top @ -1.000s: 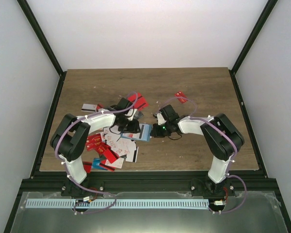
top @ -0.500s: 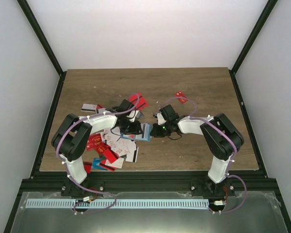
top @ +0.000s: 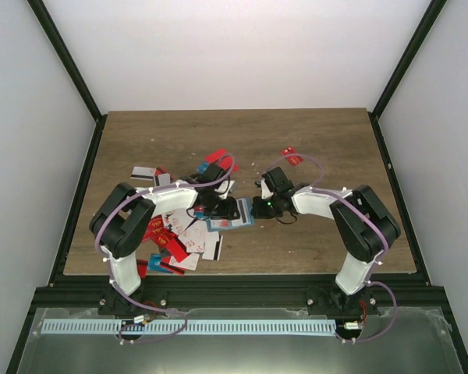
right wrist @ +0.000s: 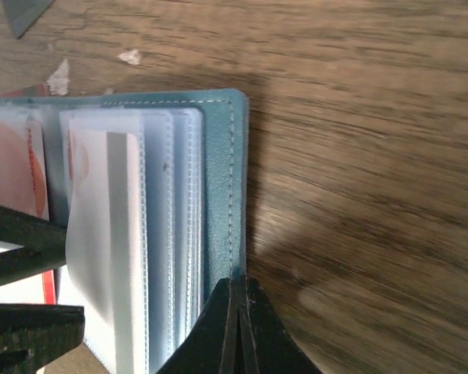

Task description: Put the credit cards into the card holder

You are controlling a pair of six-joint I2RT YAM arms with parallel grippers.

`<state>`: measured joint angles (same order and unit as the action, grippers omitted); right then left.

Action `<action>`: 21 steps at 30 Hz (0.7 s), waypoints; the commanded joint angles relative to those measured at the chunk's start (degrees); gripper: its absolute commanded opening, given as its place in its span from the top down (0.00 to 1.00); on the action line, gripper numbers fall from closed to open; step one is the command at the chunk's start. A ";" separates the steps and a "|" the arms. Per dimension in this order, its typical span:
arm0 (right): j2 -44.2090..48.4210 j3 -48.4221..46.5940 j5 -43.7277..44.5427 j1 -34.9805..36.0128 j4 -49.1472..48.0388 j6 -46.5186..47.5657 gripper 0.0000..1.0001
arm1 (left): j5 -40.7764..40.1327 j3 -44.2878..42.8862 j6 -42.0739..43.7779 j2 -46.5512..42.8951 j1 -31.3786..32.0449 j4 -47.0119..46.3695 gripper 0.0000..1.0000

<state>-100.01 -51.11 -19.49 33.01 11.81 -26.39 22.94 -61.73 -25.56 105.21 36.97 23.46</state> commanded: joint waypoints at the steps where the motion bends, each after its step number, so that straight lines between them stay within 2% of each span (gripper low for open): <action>1: 3.59 1.35 1.80 -1.65 2.09 0.88 0.99 | 3.29 -1.99 -1.23 1.90 2.24 -2.94 0.59; 8: 9.22 2.95 1.76 -4.05 4.33 1.99 0.98 | 2.33 -2.85 -1.53 -1.22 2.79 -1.97 0.60; 13: 12.01 2.63 -3.01 -4.71 3.92 2.00 0.93 | 0.88 -2.87 -0.78 -4.60 2.77 0.62 0.60; 15: 12.37 2.75 -6.54 -4.79 2.49 1.75 0.91 | -0.28 -2.63 -0.36 -5.41 2.82 1.59 0.63; 21: 9.65 2.69 -14.76 -4.90 -1.04 -0.24 0.85 | -3.55 -1.63 0.69 -5.00 2.78 2.38 0.84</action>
<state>-88.77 -48.49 -27.55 28.60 13.56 -25.61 22.04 -63.33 -26.04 100.12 39.70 24.36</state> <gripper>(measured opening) 0.144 0.197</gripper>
